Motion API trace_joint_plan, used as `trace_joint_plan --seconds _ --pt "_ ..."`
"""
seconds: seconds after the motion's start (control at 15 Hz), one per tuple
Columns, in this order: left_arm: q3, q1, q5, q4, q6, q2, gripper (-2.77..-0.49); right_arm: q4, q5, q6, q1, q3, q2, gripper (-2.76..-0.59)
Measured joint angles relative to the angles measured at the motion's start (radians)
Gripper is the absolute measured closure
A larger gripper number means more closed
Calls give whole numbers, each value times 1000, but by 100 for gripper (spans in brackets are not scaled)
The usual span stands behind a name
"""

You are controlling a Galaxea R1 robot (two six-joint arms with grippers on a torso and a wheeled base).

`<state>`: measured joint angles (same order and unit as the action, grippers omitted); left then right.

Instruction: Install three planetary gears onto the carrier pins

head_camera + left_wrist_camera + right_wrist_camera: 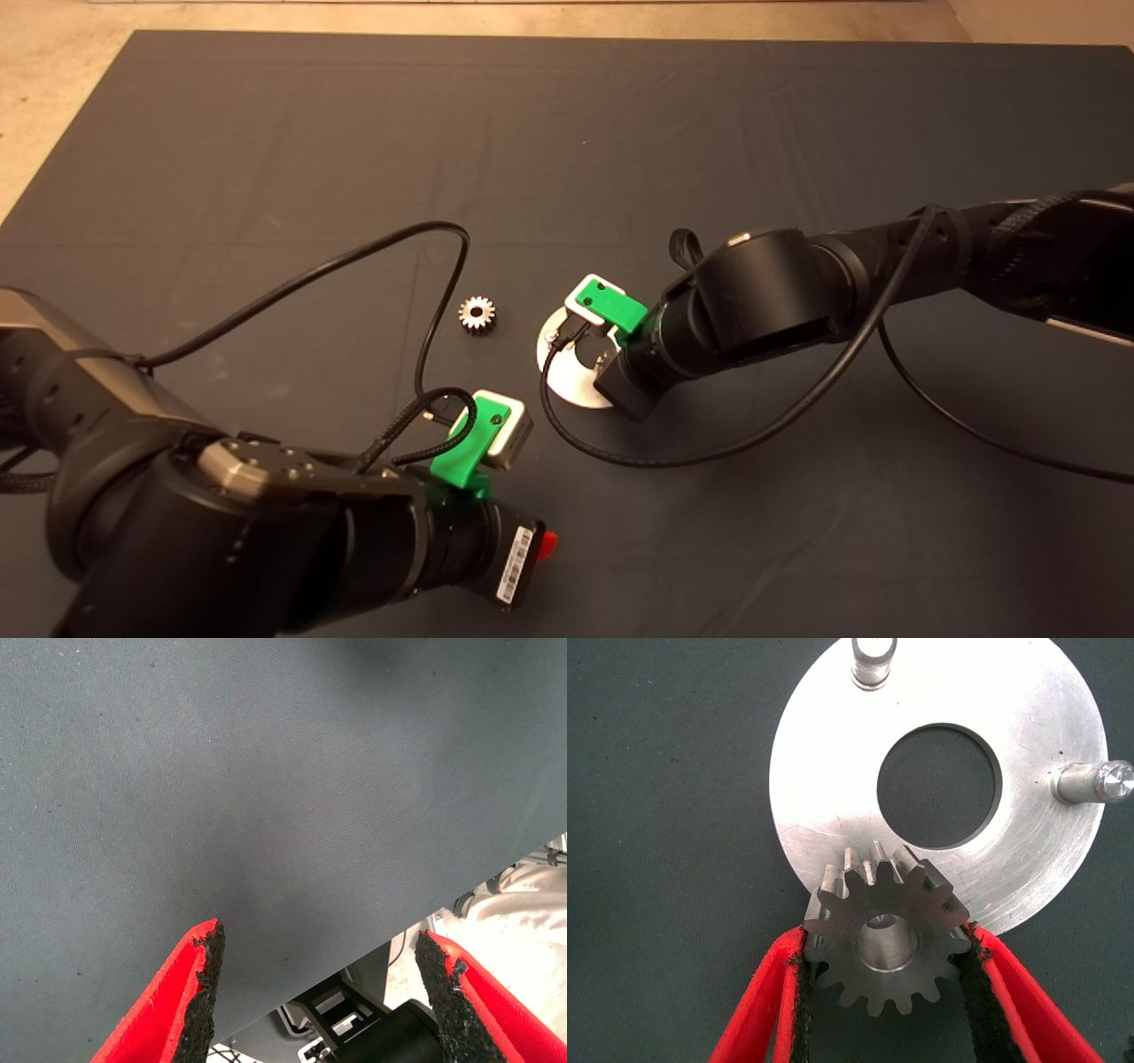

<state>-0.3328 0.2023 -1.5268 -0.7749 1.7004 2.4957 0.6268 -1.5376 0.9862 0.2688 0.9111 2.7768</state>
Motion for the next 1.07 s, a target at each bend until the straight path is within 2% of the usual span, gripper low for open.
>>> trace_joint_plan --seconds 0.47,1.07 --pt "0 0 0 -8 0 -3 -149 -23 1 -29 0 2 8 -97" --pt "0 0 0 -9 0 -6 -149 -27 1 -59 -6 3 8 -97"
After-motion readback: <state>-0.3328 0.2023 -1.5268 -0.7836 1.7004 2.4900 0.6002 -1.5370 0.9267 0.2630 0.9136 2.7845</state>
